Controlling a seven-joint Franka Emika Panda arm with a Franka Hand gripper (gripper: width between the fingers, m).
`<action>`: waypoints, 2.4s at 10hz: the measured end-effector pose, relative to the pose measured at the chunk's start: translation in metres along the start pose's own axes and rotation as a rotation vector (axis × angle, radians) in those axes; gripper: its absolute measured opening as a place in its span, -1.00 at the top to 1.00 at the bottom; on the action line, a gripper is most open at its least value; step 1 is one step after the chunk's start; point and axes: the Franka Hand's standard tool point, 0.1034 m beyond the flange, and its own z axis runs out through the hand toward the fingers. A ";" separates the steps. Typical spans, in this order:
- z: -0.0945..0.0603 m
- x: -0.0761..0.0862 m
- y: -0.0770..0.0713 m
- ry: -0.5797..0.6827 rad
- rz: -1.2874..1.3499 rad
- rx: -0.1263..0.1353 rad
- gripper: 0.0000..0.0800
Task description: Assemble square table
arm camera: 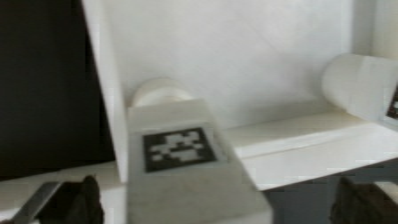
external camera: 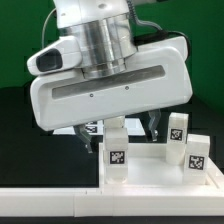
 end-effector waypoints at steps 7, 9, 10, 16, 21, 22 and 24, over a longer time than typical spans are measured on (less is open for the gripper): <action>0.001 0.000 0.004 0.001 0.253 -0.004 0.27; 0.005 -0.002 0.003 0.083 0.537 -0.018 0.27; 0.007 -0.006 -0.001 0.105 0.713 -0.020 0.27; 0.012 -0.008 -0.009 0.141 1.138 0.020 0.06; 0.008 -0.009 -0.002 0.108 0.497 -0.100 -0.61; 0.008 -0.009 -0.001 0.103 0.409 -0.105 -0.62; 0.004 -0.004 0.003 0.105 0.085 -0.135 -0.62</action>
Offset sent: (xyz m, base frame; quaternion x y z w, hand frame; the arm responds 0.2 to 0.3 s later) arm 0.0000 0.0000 0.0000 0.0000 0.0000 0.0000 1.0000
